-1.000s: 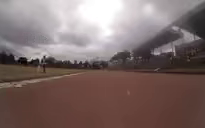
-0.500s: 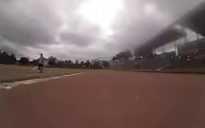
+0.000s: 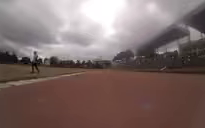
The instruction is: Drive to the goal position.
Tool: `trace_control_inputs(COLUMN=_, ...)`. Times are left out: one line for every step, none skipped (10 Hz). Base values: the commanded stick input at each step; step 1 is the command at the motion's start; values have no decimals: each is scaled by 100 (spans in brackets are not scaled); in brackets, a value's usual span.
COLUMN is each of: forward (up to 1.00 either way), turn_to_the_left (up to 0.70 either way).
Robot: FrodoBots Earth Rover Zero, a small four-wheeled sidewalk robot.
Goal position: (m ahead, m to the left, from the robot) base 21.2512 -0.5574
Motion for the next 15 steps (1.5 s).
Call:
trace_control_inputs(forward=100, turn_to_the_left=-27)
trace_control_inputs(forward=100, turn_to_the_left=-27)
trace_control_inputs(forward=100, turn_to_the_left=-27)
trace_control_inputs(forward=100, turn_to_the_left=-27)
trace_control_inputs(forward=100, turn_to_the_left=-27)
trace_control_inputs(forward=100, turn_to_the_left=0)
trace_control_inputs(forward=100, turn_to_the_left=0)
trace_control_inputs(forward=100, turn_to_the_left=0)
trace_control_inputs(forward=100, turn_to_the_left=0)
trace_control_inputs(forward=100, turn_to_the_left=0)
trace_control_inputs(forward=100, turn_to_the_left=0)
trace_control_inputs(forward=100, turn_to_the_left=0)
trace_control_inputs(forward=100, turn_to_the_left=0)
trace_control_inputs(forward=100, turn_to_the_left=0)
trace_control_inputs(forward=100, turn_to_the_left=0)
